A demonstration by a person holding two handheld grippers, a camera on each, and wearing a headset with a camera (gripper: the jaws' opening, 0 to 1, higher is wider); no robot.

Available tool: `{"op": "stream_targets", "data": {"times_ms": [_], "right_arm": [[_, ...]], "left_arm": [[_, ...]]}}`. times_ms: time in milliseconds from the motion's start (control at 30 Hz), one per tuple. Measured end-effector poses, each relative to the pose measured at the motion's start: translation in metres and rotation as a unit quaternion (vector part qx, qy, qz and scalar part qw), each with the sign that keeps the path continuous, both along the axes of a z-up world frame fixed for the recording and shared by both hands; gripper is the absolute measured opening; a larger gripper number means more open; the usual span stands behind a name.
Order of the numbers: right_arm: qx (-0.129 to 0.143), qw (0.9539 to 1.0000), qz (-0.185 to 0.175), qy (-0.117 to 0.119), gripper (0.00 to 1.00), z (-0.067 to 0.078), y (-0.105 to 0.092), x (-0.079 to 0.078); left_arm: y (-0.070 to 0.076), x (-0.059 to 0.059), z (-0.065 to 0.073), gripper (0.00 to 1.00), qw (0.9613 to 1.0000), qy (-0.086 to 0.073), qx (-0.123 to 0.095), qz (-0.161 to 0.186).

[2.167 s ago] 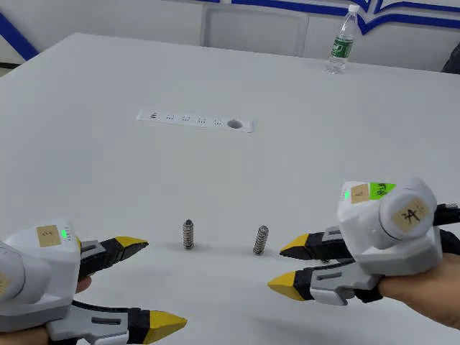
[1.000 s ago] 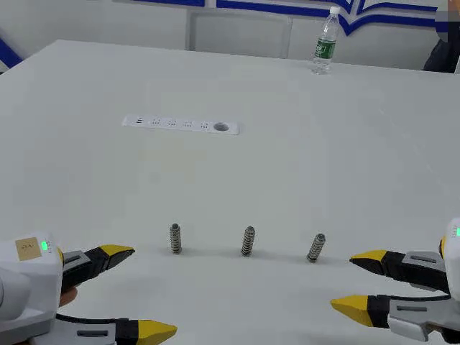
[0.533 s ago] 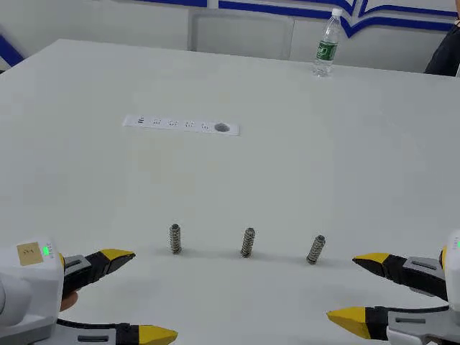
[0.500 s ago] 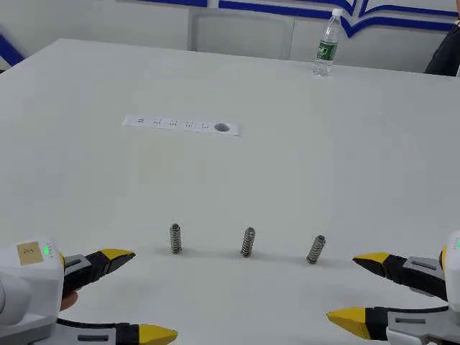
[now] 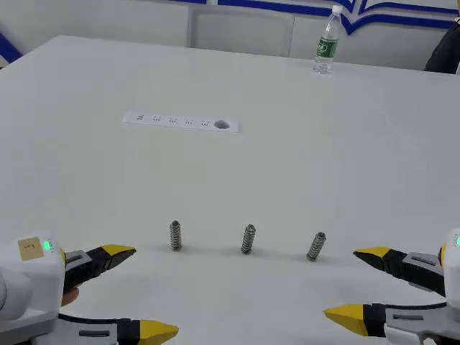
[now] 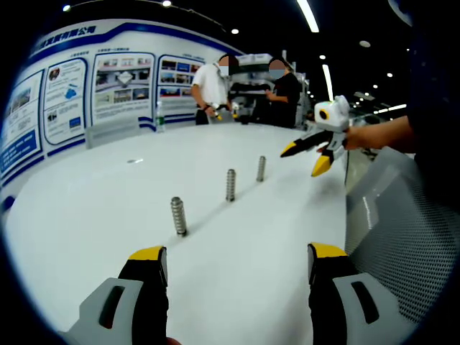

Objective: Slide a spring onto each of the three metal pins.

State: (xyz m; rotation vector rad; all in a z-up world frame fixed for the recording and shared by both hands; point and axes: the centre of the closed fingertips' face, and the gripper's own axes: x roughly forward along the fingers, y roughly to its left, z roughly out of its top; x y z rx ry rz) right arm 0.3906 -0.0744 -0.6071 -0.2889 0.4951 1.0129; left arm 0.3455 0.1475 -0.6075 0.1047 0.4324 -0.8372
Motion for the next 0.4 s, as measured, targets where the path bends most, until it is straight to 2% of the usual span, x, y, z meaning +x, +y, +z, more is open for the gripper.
{"op": "stream_targets", "data": {"times_ms": [400], "right_arm": [[0.000,1.0000,0.002,0.000,0.69,0.0003,0.0021,-0.0005]], "left_arm": [[0.0003,0.0013,0.0001,0.81,1.0000,0.000,-0.001,0.000]]}}
